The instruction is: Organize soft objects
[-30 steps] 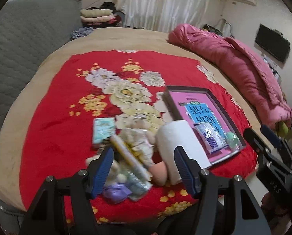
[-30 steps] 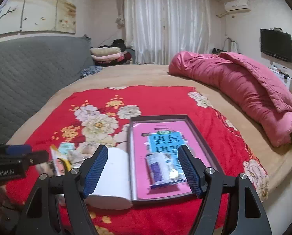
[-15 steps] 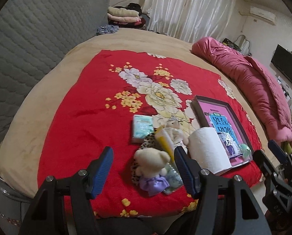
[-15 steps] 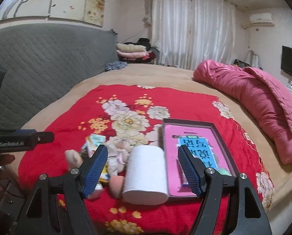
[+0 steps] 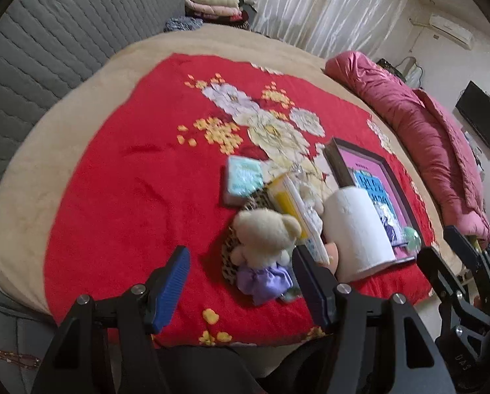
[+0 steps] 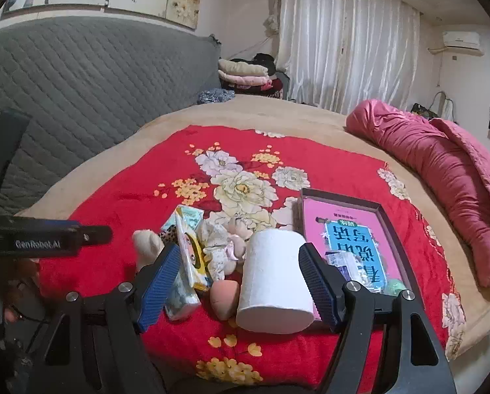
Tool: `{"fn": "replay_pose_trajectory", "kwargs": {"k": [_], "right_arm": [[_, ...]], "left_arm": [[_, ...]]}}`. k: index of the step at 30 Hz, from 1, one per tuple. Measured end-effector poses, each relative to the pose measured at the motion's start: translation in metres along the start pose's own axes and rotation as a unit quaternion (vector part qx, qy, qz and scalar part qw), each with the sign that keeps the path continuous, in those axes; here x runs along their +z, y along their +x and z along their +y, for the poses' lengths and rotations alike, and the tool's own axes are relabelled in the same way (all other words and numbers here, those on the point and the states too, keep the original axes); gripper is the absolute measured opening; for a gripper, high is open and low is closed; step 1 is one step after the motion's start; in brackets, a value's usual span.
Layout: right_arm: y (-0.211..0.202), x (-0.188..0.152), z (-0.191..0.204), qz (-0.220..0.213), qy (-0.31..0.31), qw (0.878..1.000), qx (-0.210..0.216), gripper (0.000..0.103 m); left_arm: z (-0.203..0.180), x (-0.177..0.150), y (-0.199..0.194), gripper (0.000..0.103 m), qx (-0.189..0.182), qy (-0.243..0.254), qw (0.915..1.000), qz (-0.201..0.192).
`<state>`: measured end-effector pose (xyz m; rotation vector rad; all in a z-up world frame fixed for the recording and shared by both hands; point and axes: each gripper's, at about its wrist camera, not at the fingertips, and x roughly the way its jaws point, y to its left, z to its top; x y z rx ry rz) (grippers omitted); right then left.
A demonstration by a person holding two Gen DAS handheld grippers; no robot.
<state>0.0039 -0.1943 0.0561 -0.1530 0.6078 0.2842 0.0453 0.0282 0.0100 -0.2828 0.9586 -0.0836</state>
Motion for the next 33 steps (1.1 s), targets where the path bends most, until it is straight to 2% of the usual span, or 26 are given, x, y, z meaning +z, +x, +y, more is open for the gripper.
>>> {"fn": "replay_pose_trajectory", "kwargs": {"k": [7, 12, 20, 28, 33], "right_arm": [[0.011, -0.006, 0.003, 0.016, -0.007, 1.0, 0.005, 0.075], [0.02, -0.011, 0.003, 0.025, -0.005, 1.0, 0.011, 0.076], [0.037, -0.019, 0.004, 0.046, -0.01, 0.999, 0.016, 0.076], [0.053, -0.024, 0.004, 0.064, -0.009, 0.998, 0.02, 0.076], [0.068, -0.023, 0.009, 0.075, -0.017, 0.997, 0.026, 0.076]], "left_arm": [[-0.007, -0.014, 0.028, 0.064, -0.011, 0.005, 0.9995, 0.029], [-0.012, -0.011, 0.039, 0.064, -0.015, 0.01, 0.9997, 0.014], [-0.019, -0.003, 0.063, 0.064, -0.015, 0.026, 0.9993, 0.023], [-0.011, 0.003, 0.081, 0.064, -0.026, 0.015, 0.9993, 0.023], [-0.002, 0.006, 0.084, 0.063, -0.039, 0.008, 0.9992, 0.003]]}}
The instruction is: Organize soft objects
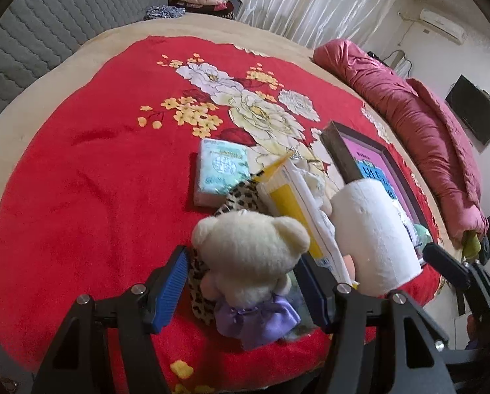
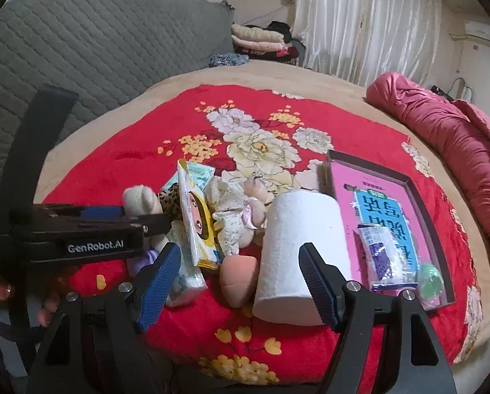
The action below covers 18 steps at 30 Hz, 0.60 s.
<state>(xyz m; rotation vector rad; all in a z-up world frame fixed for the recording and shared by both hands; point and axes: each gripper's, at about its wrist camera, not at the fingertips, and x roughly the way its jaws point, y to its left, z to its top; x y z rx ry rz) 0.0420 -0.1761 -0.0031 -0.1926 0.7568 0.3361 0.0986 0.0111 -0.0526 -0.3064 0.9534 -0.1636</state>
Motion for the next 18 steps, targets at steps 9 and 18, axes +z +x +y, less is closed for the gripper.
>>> {"fn": "replay_pose_trajectory", "kwargs": {"k": [9, 18], "right_arm": [[0.034, 0.01, 0.018, 0.019, -0.025, 0.999, 0.008, 0.076], [0.077, 0.023, 0.04, 0.038, -0.063, 0.997, 0.002, 0.056]], "left_arm": [[0.028, 0.001, 0.0, 0.055, -0.044, -0.037, 0.9983, -0.007], [0.048, -0.001, -0.001, 0.055, -0.057, -0.057, 0.9967, -0.007]]}}
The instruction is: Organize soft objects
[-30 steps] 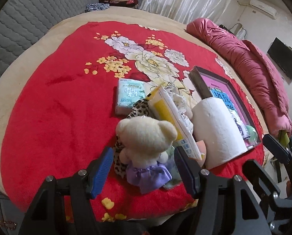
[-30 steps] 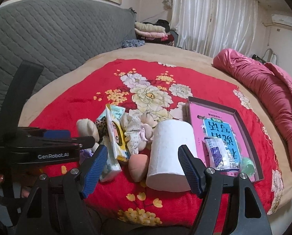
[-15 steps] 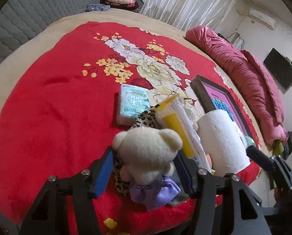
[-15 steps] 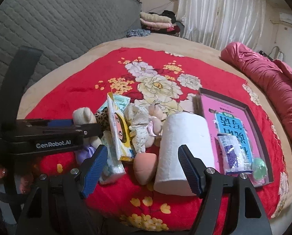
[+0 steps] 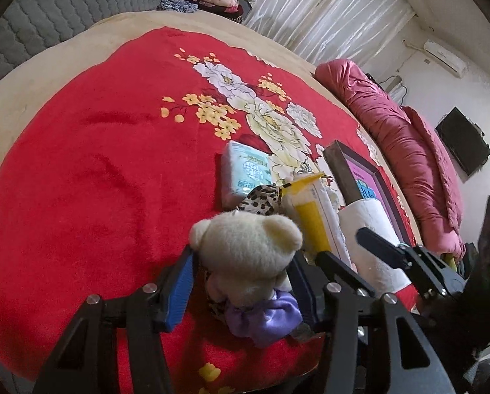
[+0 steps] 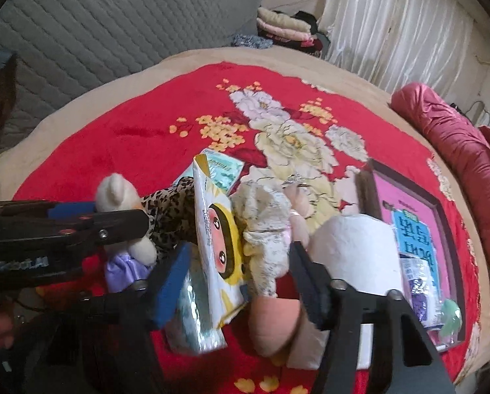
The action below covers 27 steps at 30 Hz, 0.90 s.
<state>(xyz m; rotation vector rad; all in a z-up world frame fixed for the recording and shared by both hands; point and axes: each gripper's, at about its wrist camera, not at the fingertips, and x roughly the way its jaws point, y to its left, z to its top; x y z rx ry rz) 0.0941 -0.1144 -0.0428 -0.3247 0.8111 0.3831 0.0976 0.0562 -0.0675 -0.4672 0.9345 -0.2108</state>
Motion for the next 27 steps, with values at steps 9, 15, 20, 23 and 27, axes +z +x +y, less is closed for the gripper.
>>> {"fn": "replay_pose_trajectory", "kwargs": {"k": [9, 15, 20, 23, 27], "right_arm": [[0.025, 0.005, 0.006, 0.019, -0.002, 1.0, 0.003, 0.027], [0.024, 0.0, -0.002, 0.02, 0.02, 0.999, 0.036, 0.016], [0.008, -0.006, -0.014, 0.007, 0.052, 0.997, 0.062, 0.014], [-0.005, -0.009, -0.02, -0.01, 0.064, 0.995, 0.072, 0.012], [-0.022, -0.007, -0.025, -0.037, 0.072, 0.994, 0.078, 0.011]], "left_arm": [[0.002, -0.002, 0.002, 0.055, -0.009, -0.002, 1.0, 0.001], [0.003, -0.003, 0.0, 0.054, -0.017, -0.008, 0.9998, -0.001], [-0.002, -0.004, -0.004, 0.052, -0.029, -0.005, 0.9995, -0.006], [-0.007, -0.004, -0.007, 0.051, -0.037, -0.001, 0.9993, -0.011], [-0.009, -0.005, -0.006, 0.051, -0.038, 0.001, 0.9993, -0.007]]}}
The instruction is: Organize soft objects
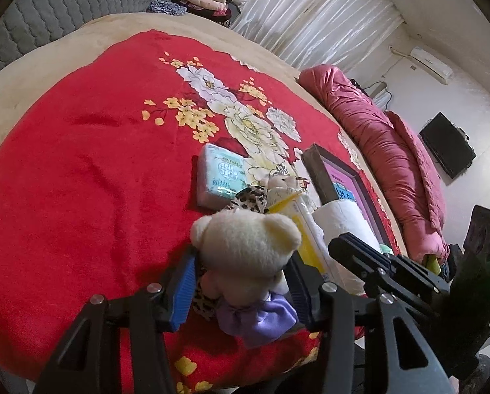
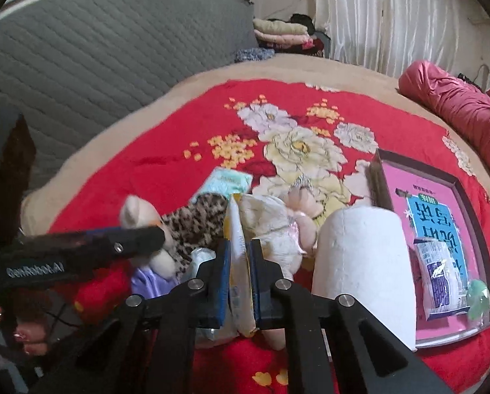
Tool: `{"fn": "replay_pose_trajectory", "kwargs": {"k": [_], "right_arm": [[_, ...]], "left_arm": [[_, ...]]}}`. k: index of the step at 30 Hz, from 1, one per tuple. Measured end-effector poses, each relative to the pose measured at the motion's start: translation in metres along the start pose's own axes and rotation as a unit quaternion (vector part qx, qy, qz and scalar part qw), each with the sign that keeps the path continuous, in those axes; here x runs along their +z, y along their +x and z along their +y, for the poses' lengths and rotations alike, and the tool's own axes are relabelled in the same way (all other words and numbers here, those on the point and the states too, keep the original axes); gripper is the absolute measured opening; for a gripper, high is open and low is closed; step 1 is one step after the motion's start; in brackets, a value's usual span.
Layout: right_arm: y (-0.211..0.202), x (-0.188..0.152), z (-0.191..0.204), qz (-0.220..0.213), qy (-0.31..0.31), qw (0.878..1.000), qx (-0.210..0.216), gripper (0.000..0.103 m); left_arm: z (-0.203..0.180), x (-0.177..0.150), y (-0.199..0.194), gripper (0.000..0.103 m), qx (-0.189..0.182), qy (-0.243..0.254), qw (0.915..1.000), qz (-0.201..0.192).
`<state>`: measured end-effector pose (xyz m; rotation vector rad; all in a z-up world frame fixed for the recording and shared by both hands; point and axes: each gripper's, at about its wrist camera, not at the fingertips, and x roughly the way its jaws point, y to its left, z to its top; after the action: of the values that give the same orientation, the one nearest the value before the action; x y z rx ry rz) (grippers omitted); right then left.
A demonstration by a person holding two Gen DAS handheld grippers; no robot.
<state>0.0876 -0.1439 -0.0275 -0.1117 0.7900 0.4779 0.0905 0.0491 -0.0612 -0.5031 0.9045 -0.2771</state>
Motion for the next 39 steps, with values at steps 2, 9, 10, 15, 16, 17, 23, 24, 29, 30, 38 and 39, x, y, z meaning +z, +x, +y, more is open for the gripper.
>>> {"fn": "replay_pose_trajectory", "kwargs": {"k": [2, 9, 10, 15, 16, 17, 23, 24, 29, 30, 38, 39], "right_arm": [[-0.001, 0.001, 0.001, 0.005, -0.005, 1.0, -0.008, 0.011], [0.0, -0.002, 0.006, 0.014, -0.009, 1.0, 0.012, 0.029], [0.0, -0.001, 0.007, 0.013, -0.008, 1.0, 0.014, 0.031], [0.003, 0.002, 0.016, 0.014, -0.016, 1.0, 0.021, 0.031], [0.007, 0.003, 0.018, 0.018, -0.018, 0.999, 0.023, 0.031], [0.01, 0.003, 0.02, 0.023, -0.019, 0.999, 0.023, 0.031], [0.037, -0.001, 0.019, 0.061, -0.016, 0.998, 0.012, 0.031], [0.041, -0.002, 0.017, 0.063, -0.013, 0.998, 0.013, 0.031], [0.064, -0.008, 0.009, 0.087, -0.002, 0.996, 0.005, 0.024], [0.067, -0.01, 0.008, 0.088, 0.001, 0.996, 0.004, 0.019], [0.056, -0.008, -0.012, 0.062, 0.05, 0.996, 0.039, 0.013], [0.052, -0.008, -0.014, 0.057, 0.056, 0.996, 0.043, 0.013]], "left_arm": [[0.001, -0.001, 0.001, 0.051, 0.005, -0.004, 1.0, 0.003], [0.007, -0.002, 0.0, 0.051, 0.009, -0.016, 0.9998, 0.005], [0.008, -0.002, 0.001, 0.051, 0.008, -0.018, 0.9998, 0.006], [0.012, -0.001, 0.002, 0.051, 0.006, -0.023, 0.9997, 0.008], [0.012, -0.001, 0.002, 0.051, 0.006, -0.023, 0.9997, 0.009], [0.013, -0.002, 0.002, 0.051, 0.005, -0.024, 0.9997, 0.009], [0.016, -0.002, 0.003, 0.051, 0.002, -0.029, 0.9995, 0.013], [0.017, -0.002, 0.003, 0.051, 0.001, -0.03, 0.9995, 0.013], [0.018, -0.002, 0.004, 0.051, 0.002, -0.03, 0.9995, 0.013], [0.018, -0.002, 0.004, 0.051, 0.003, -0.031, 0.9994, 0.013], [0.017, -0.004, 0.007, 0.051, 0.005, -0.029, 0.9995, 0.012], [0.017, -0.005, 0.006, 0.051, 0.004, -0.029, 0.9995, 0.011]]}}
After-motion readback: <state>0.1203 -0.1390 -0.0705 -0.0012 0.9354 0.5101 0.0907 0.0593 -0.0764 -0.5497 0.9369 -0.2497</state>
